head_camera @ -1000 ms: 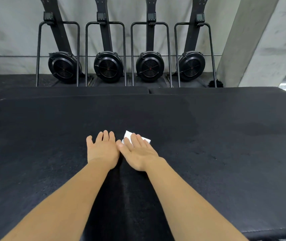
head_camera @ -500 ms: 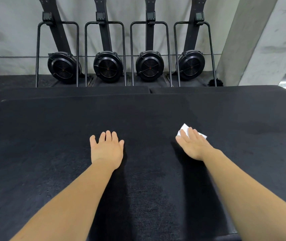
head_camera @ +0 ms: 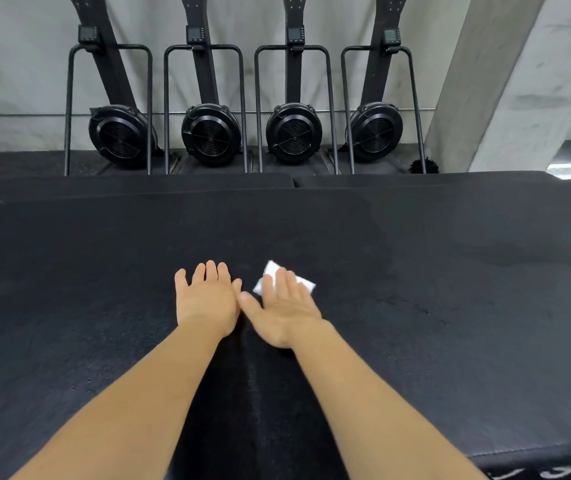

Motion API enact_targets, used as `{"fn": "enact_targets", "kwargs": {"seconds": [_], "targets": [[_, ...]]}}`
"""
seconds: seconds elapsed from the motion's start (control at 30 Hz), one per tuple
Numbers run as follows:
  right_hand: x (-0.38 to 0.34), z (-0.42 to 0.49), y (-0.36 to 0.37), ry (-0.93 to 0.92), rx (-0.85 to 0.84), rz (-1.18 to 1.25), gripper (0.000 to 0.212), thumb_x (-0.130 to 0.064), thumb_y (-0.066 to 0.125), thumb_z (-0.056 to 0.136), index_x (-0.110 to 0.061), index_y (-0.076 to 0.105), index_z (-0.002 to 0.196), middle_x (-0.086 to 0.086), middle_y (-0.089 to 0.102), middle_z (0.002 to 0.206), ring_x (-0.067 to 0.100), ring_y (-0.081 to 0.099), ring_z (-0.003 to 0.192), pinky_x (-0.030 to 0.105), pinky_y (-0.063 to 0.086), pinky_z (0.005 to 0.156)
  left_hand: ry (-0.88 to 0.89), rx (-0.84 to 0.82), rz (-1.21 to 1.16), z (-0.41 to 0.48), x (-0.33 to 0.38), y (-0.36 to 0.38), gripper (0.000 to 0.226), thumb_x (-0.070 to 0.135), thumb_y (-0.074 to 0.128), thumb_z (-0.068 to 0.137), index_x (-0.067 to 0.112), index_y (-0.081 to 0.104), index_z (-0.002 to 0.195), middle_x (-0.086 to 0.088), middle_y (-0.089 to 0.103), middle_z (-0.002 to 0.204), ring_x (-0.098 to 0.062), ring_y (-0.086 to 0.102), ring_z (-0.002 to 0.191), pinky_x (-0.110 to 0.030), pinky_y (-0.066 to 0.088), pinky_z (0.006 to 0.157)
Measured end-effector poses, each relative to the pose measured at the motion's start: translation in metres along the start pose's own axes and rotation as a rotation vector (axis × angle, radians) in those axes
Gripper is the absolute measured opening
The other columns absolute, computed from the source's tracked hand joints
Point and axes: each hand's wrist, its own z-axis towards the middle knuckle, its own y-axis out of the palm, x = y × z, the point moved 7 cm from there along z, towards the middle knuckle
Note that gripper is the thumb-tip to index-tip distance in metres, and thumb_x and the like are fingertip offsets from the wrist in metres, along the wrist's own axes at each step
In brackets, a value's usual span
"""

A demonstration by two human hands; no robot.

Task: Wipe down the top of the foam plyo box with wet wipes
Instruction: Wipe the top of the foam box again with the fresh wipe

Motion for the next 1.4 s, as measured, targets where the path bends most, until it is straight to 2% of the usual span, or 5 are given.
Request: {"fn": "enact_targets", "kwargs": {"seconds": [0.17,0.53,0.83,0.97,1.4], "targets": [[-0.017,0.001,0.007,-0.128,-0.072,0.059,0.066,-0.055,0.005,0.102,-0.022,-0.006,0.159,0.001,-0.018,0.165,0.014,-0.021,0.150,0.034,-0.013,0.121,0.033,-0.029,0.019,-0.001,-0.001,0.003,0.051,0.036,0.034,0.096,0.021,0.029,0.145,-0.002,0.021,0.155,-0.021,0.014,0.146,-0.052,0.009,0.115],[0.136,-0.008,-0.048,0.131,0.084,0.041,0.045,-0.036,0.015,0.105,-0.015,0.032,0.141,0.009,0.023,0.151,0.025,0.019,0.142,0.041,0.018,0.117,-0.027,0.008,-0.045,0.003,-0.005,0.003,0.054,0.038,0.009,0.103,0.015,0.016,0.152,-0.001,0.019,0.160,-0.019,0.016,0.147,-0.050,0.005,0.118],[0.107,-0.012,-0.034,0.209,0.087,-0.037,0.061,-0.048,0.016,0.103,-0.009,0.025,0.150,0.014,0.018,0.157,0.029,0.013,0.146,0.044,0.014,0.120,-0.020,0.028,-0.033,0.002,-0.003,0.002,0.052,0.038,0.009,0.103,0.014,0.025,0.146,-0.002,0.030,0.152,-0.019,0.024,0.142,-0.049,0.009,0.118],[0.063,-0.020,-0.011,0.163,0.055,0.032,0.075,-0.059,0.011,0.102,-0.011,0.000,0.159,0.011,-0.011,0.165,0.025,-0.014,0.152,0.041,-0.003,0.123,-0.017,0.025,-0.040,0.001,-0.003,0.001,0.049,0.035,0.010,0.102,0.014,0.030,0.142,-0.003,0.035,0.147,-0.020,0.028,0.138,-0.050,0.011,0.117],[0.019,-0.039,0.010,-0.120,-0.052,-0.010,0.063,-0.052,0.006,0.104,-0.024,-0.007,0.159,-0.001,-0.020,0.164,0.013,-0.021,0.150,0.034,-0.010,0.122,-0.027,0.019,-0.112,0.002,-0.008,0.002,0.046,0.033,0.016,0.102,0.015,0.031,0.141,-0.002,0.035,0.145,-0.019,0.028,0.138,-0.050,0.016,0.115]]}}
